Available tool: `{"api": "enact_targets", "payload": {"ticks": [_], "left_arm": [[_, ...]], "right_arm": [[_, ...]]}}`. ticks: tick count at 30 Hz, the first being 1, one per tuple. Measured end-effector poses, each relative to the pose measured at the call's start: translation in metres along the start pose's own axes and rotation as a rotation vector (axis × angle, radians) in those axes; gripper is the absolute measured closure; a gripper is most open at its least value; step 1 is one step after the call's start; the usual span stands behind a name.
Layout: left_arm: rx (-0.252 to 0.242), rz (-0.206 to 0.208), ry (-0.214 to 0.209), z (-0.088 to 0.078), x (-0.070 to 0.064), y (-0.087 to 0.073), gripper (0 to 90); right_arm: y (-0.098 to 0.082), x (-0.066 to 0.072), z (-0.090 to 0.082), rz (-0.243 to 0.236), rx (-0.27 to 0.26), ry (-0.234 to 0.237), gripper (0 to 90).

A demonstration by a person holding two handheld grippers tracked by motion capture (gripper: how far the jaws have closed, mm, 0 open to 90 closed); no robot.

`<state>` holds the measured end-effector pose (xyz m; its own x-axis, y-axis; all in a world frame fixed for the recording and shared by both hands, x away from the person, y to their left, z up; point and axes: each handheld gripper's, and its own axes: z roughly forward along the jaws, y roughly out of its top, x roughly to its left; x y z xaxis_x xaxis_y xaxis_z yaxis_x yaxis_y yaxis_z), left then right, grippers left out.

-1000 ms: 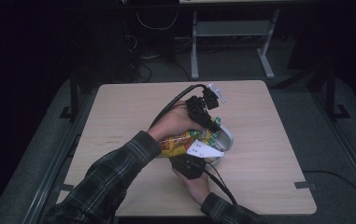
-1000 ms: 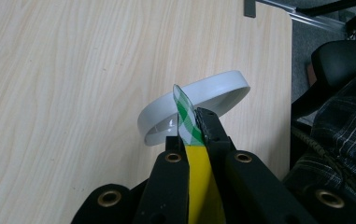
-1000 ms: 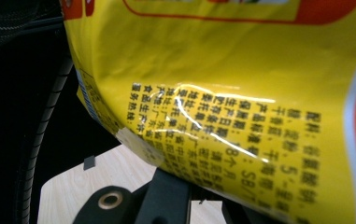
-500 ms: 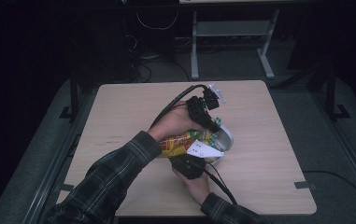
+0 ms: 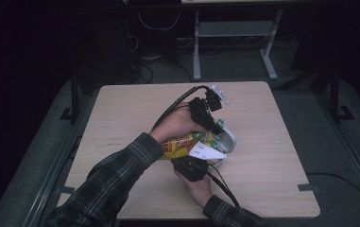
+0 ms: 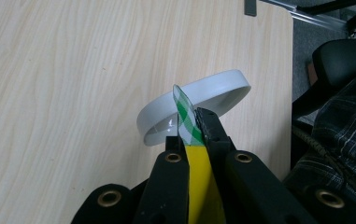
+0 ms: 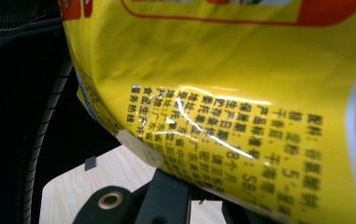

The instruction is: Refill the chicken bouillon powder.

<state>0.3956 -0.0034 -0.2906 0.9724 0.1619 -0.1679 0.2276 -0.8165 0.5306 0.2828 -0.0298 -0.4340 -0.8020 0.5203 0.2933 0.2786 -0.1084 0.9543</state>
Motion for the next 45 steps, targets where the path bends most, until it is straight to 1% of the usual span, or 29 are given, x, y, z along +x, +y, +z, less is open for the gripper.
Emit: {"api": "enact_targets", "payload": {"ticks": [35, 45], "left_arm": [[0.013, 0.004, 0.004, 0.0020, -0.0008, 0.0021, 89.4], [0.030, 0.006, 0.011, 0.0022, -0.0013, 0.0051, 89.4]], "right_arm": [[0.0001, 0.0001, 0.0001, 0.010, -0.001, 0.006, 89.9], [0.0012, -0.0002, -0.0007, 0.028, -0.008, 0.011, 89.9]]}}
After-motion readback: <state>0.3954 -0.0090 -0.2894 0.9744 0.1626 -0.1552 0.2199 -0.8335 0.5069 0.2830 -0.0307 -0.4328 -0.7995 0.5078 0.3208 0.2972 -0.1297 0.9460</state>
